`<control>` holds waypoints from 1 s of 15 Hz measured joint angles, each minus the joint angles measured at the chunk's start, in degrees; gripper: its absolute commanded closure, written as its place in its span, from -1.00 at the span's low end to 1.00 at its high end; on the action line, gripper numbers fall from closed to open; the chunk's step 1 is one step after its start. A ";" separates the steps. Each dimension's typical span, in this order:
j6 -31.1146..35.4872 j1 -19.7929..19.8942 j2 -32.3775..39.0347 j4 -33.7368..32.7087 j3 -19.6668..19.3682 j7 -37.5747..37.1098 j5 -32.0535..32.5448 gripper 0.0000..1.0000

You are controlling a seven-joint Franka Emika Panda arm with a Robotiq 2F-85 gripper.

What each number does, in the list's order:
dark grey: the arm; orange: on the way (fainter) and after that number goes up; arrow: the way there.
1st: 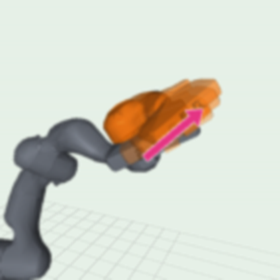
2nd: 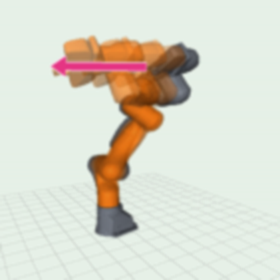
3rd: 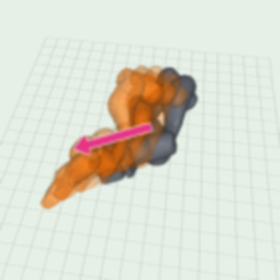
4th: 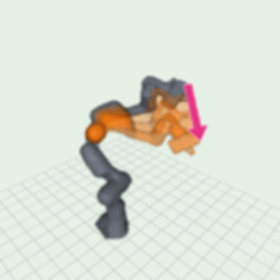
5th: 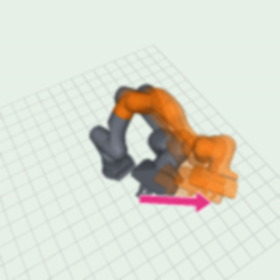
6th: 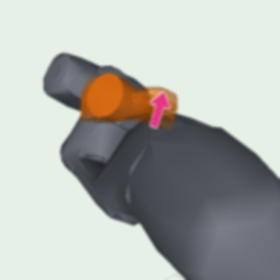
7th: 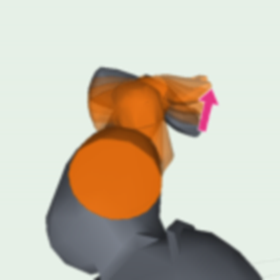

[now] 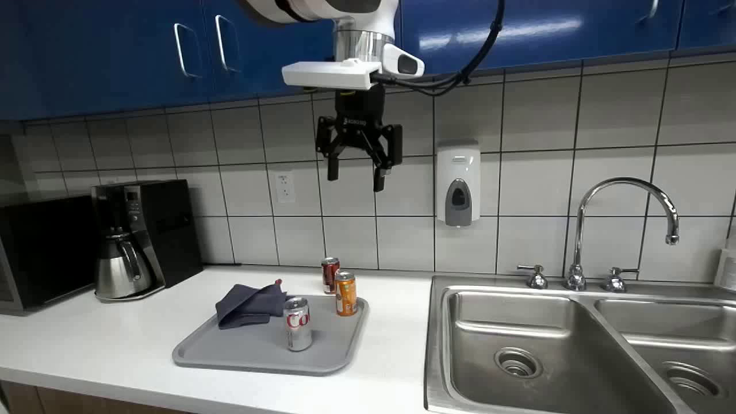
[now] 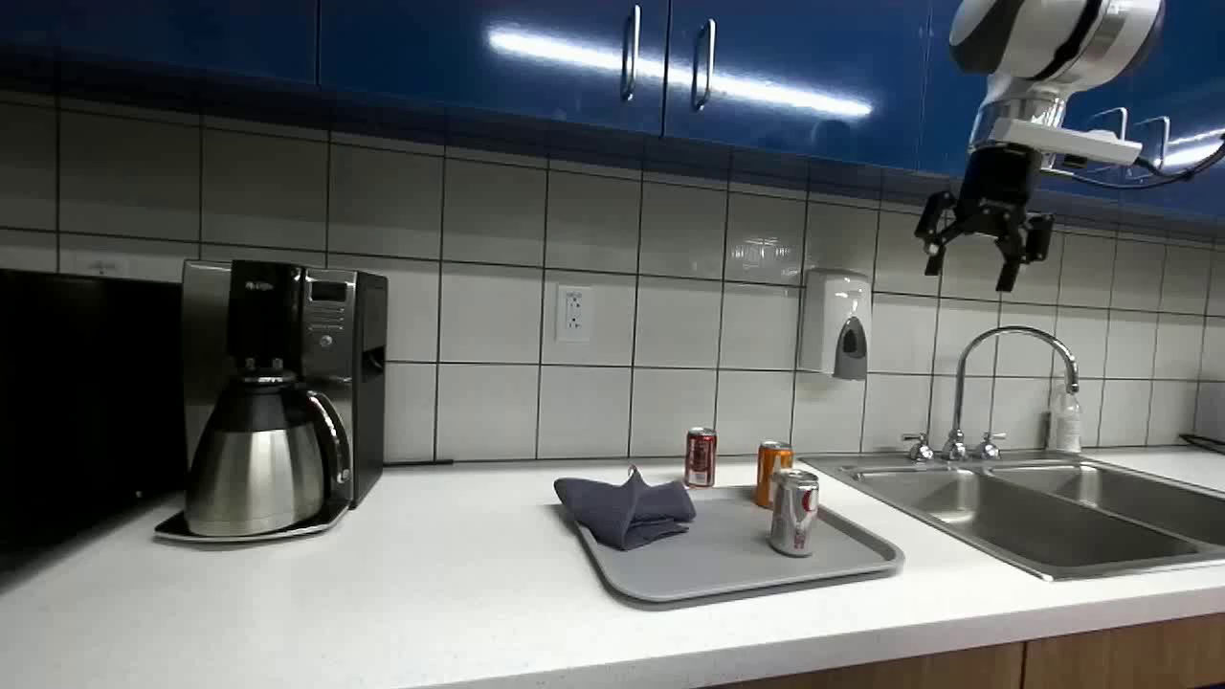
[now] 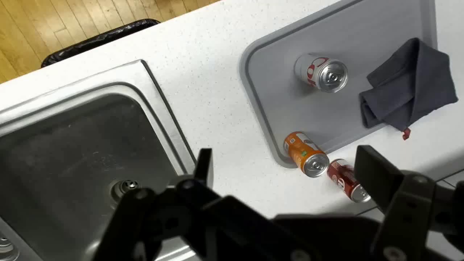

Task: Pick up the silver coke can and put it on the kitchen counter, pick up the orange fanta can and put it on the kitchen counter

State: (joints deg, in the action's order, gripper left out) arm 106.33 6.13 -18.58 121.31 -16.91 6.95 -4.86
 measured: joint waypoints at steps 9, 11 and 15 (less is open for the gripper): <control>0.01 0.04 0.13 0.16 0.23 0.00 0.00 -1.00; 0.02 0.02 0.47 0.59 0.82 0.00 0.00 -1.00; 0.31 -0.07 1.25 2.33 2.86 0.00 0.02 -1.00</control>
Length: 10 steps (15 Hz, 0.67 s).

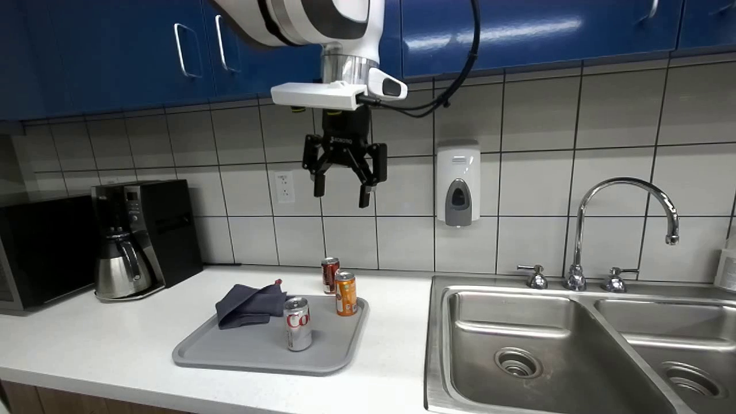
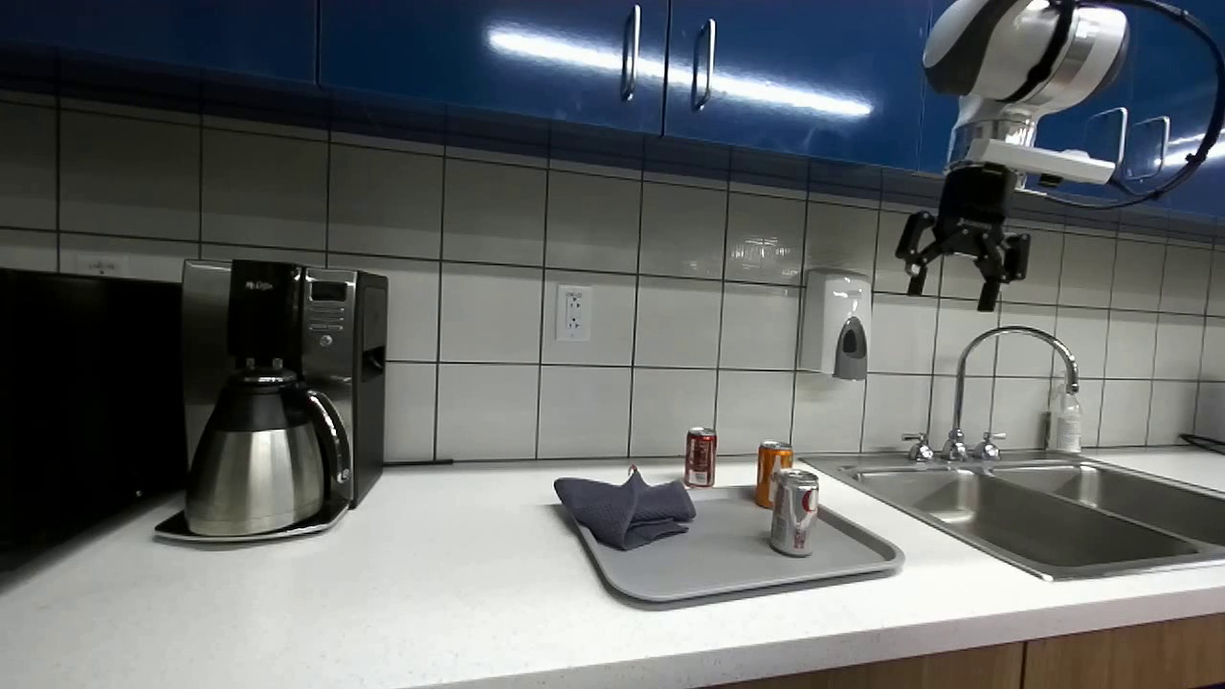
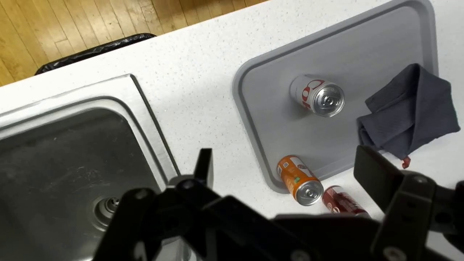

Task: Pick up the silver coke can and put it on the kitchen counter, pick up the orange fanta can and put it on the kitchen counter

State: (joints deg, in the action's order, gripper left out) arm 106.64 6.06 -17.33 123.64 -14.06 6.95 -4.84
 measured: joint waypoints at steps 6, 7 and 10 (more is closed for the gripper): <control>0.60 -0.20 1.46 2.34 2.48 0.00 0.02 -1.00; 0.74 -0.23 1.78 2.68 2.84 0.00 0.02 -1.00; 1.76 -0.56 2.79 3.93 3.98 0.00 0.03 -1.00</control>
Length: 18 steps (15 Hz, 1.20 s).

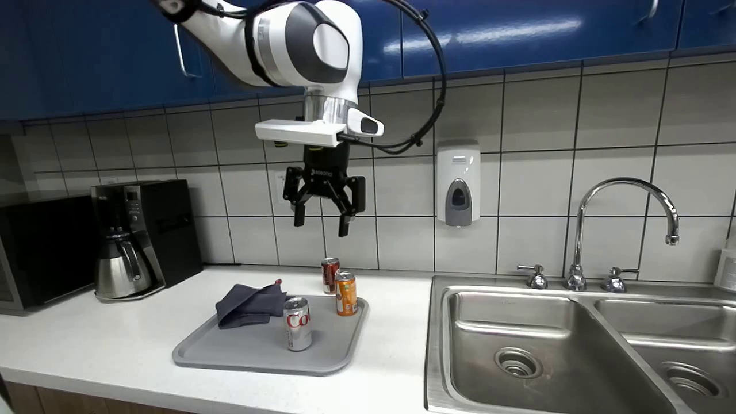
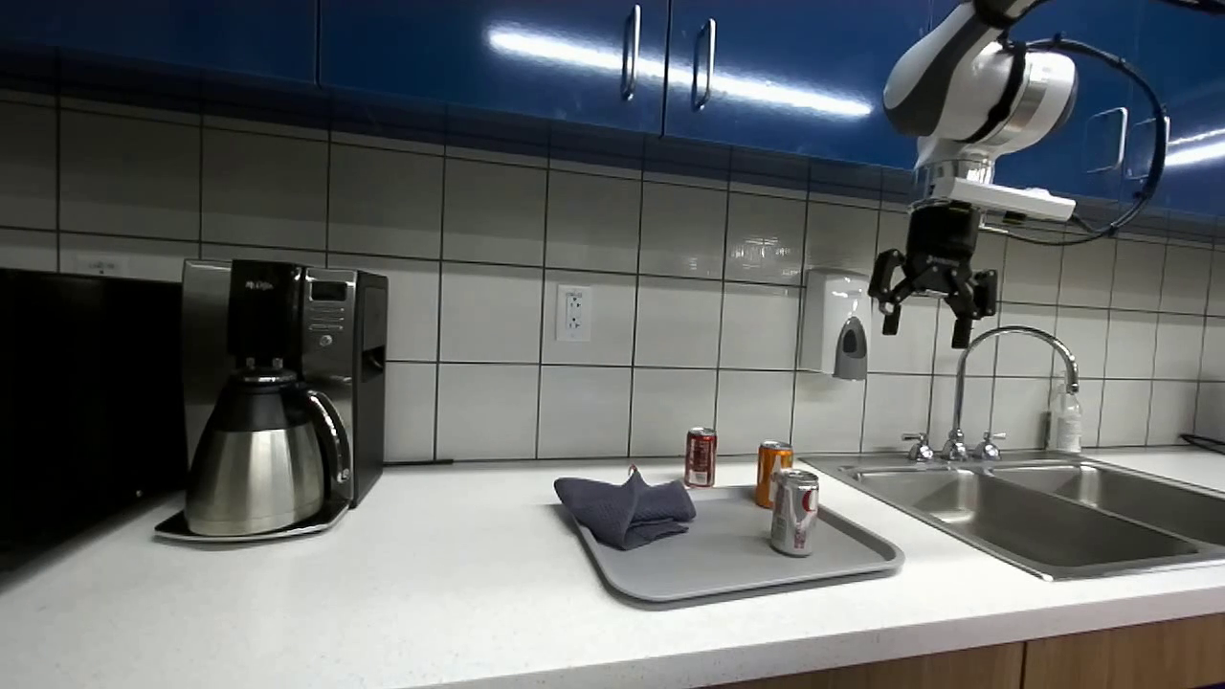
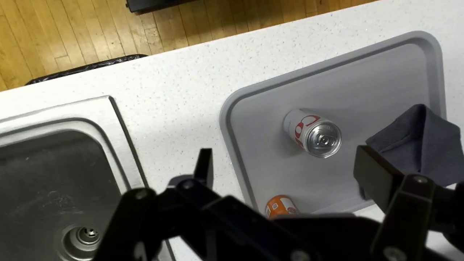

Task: Pick up the silver coke can and put it on the kitchen counter, pick up the orange fanta can and put it on the kitchen counter

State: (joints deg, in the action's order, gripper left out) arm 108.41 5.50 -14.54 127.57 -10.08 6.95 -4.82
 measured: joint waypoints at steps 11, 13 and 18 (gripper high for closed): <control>13.82 -2.88 5.07 7.09 5.05 -0.26 0.44 -1.00; 16.33 -3.37 6.63 8.02 5.77 -0.37 0.52 -1.00; 23.05 -4.21 10.15 8.44 7.17 -2.04 2.21 -1.00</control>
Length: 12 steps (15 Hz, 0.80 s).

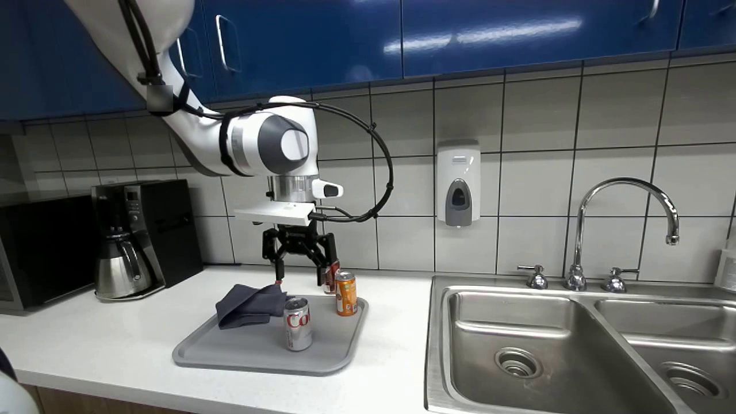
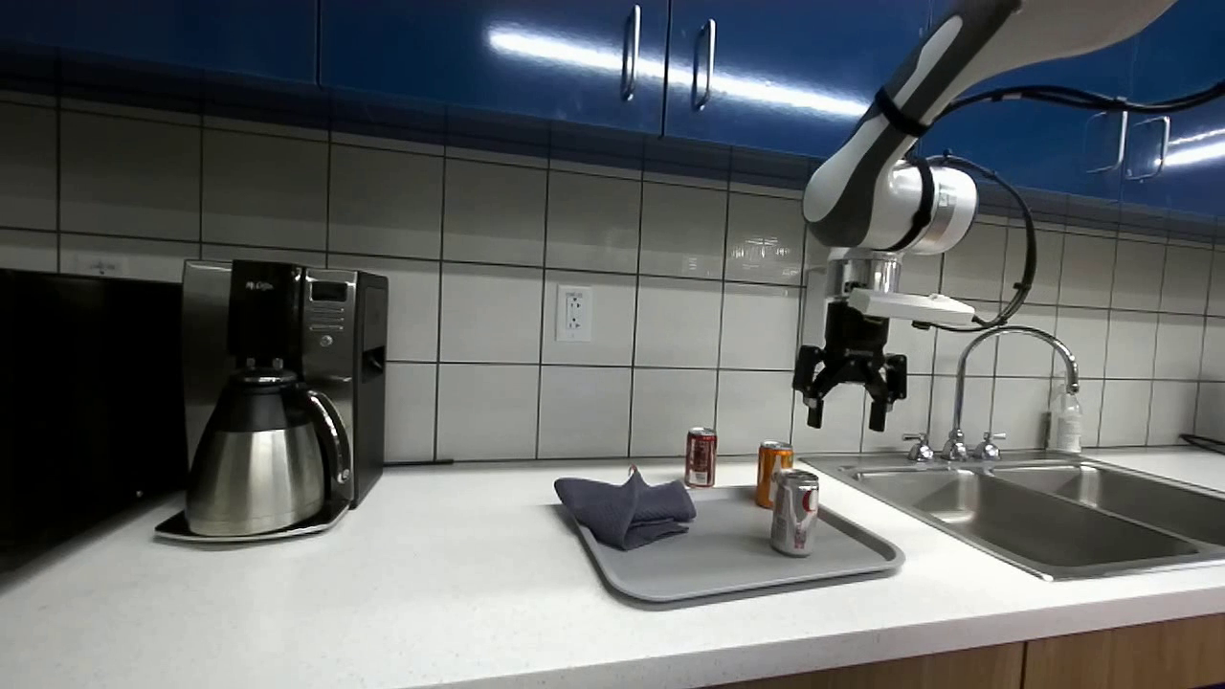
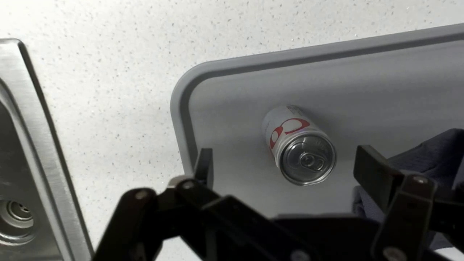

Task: Pick up the silver coke can and put it on the kitchen counter, pick up the orange fanta can and put it on the kitchen counter

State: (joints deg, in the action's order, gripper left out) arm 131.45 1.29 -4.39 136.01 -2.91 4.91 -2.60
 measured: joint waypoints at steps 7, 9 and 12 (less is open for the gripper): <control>2.99 -0.68 5.24 -1.29 0.91 -2.72 1.99 -1.00; 2.99 -1.13 6.51 -2.22 1.01 -3.09 1.99 -1.00; 3.00 -1.78 8.19 -3.67 1.14 -3.87 2.01 -1.00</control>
State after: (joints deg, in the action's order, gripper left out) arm 134.45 -0.49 3.80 132.33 -1.77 1.04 -0.59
